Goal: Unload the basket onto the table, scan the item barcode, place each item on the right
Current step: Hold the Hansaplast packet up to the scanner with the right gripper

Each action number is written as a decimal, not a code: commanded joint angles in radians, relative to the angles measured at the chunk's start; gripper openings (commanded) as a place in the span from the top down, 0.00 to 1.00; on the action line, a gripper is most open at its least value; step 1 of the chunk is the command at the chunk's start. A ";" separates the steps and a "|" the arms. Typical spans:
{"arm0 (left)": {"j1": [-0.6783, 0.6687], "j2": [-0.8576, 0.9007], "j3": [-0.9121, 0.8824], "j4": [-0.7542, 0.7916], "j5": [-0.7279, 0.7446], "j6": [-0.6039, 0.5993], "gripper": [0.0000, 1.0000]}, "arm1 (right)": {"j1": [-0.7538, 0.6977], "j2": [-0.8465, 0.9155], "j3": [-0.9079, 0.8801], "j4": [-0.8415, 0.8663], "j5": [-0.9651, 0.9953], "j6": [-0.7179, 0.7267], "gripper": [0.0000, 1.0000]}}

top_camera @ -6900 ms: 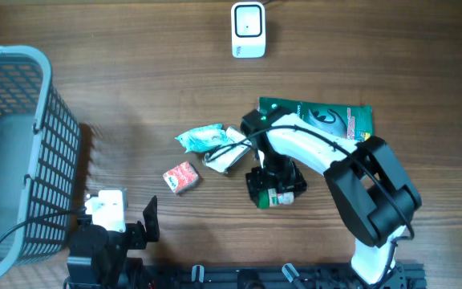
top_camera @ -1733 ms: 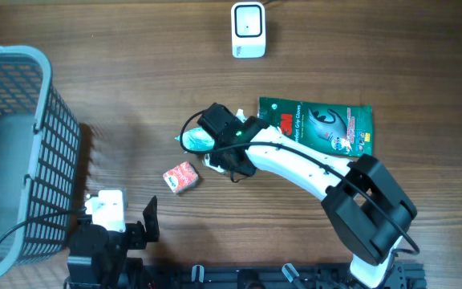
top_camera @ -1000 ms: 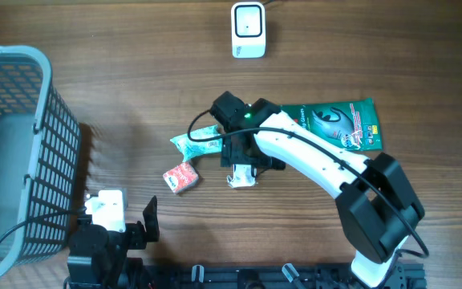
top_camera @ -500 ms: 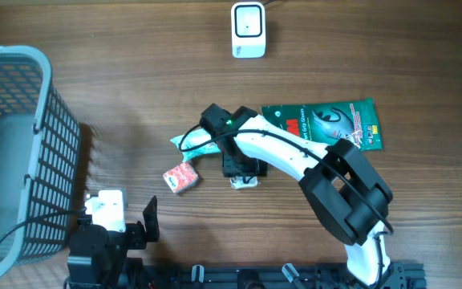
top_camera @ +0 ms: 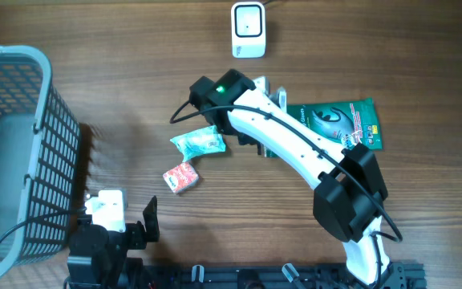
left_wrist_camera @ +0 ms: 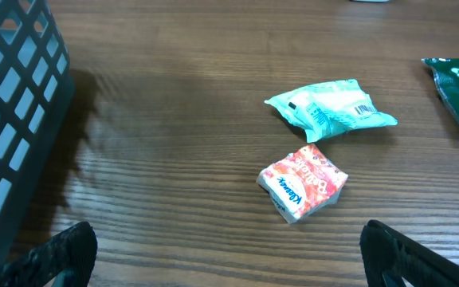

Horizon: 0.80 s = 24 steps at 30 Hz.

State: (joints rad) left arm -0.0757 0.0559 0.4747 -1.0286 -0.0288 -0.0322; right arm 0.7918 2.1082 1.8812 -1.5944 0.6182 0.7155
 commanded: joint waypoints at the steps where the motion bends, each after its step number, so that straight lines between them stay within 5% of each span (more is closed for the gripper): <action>1: 0.003 -0.002 -0.003 0.004 0.001 -0.006 0.00 | 0.040 -0.008 0.030 -0.015 0.266 -0.067 0.61; 11: 0.003 -0.002 -0.003 0.004 0.001 -0.006 0.00 | 0.280 -0.008 0.030 -0.012 0.901 -0.297 0.53; 20: 0.003 -0.002 -0.003 0.004 0.001 -0.006 0.00 | 0.287 -0.007 0.030 0.259 0.891 -0.509 0.54; 24: 0.003 -0.002 -0.003 0.004 0.001 -0.006 0.00 | 0.206 -0.007 0.030 0.475 0.422 -0.676 0.59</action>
State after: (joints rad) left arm -0.0757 0.0559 0.4747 -1.0286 -0.0288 -0.0326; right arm 1.0595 2.1086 1.8927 -1.2095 1.3571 0.1802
